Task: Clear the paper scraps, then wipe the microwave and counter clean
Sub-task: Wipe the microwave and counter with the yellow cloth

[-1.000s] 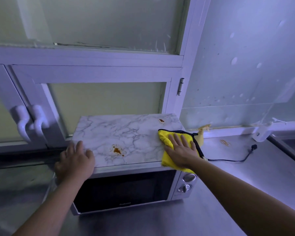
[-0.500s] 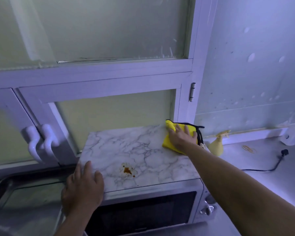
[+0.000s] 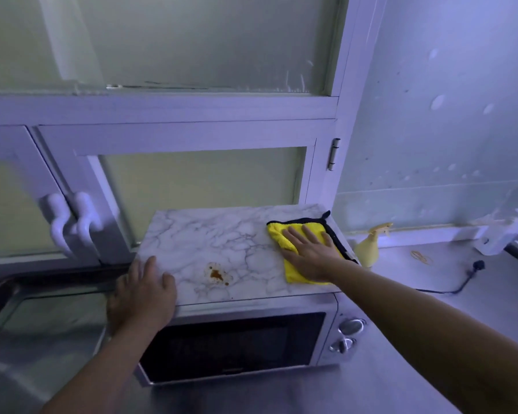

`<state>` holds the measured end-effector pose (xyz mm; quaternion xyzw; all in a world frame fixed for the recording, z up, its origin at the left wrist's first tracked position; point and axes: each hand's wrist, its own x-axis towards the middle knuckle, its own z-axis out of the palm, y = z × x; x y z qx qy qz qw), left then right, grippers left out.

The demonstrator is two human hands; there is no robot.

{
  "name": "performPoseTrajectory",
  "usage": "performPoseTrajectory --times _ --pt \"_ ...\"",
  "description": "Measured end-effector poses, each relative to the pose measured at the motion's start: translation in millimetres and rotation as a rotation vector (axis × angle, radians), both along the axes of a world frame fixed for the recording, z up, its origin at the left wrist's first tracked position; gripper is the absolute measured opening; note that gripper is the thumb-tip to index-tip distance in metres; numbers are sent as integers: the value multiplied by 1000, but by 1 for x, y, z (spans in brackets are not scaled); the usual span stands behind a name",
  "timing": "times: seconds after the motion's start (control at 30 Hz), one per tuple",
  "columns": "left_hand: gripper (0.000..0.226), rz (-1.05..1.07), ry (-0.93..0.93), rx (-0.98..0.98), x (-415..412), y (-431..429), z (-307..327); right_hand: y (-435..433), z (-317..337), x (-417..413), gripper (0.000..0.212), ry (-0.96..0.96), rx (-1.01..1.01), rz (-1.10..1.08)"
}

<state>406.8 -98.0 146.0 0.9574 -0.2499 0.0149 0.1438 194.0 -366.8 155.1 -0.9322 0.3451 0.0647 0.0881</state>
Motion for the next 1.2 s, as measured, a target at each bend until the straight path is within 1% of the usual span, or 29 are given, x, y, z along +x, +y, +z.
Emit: performPoseTrajectory --times 0.13,0.3,0.37,0.43,0.5,0.63,0.77,0.93,1.07,1.2 --pt "48 -18 20 1 -2 3 4 24 3 -30 62 7 12 51" --pt "53 -33 31 -13 -2 4 4 42 -2 -62 58 8 4 101" --pt "53 -35 28 -4 -2 4 3 36 0 -68 57 33 4 165" --pt "52 -35 22 -7 -1 3 2 24 6 -70 64 45 -11 231" --pt "49 -30 0 -24 -2 3 0 9 8 -64 65 23 -34 237" --pt "49 -21 -29 -23 -3 1 -2 -27 2 -29 57 9 -60 97" --pt "50 -16 -50 -29 0 2 -4 -65 -1 12 58 -7 -38 -75" --pt "51 3 -64 -26 4 0 -12 -97 -2 45 61 -35 -40 -184" --pt "47 2 -76 -53 5 0 -12 -99 1 54 62 -87 -17 -268" --pt "44 -3 -75 -55 2 1 -9 -68 4 33 60 -72 -3 -266"
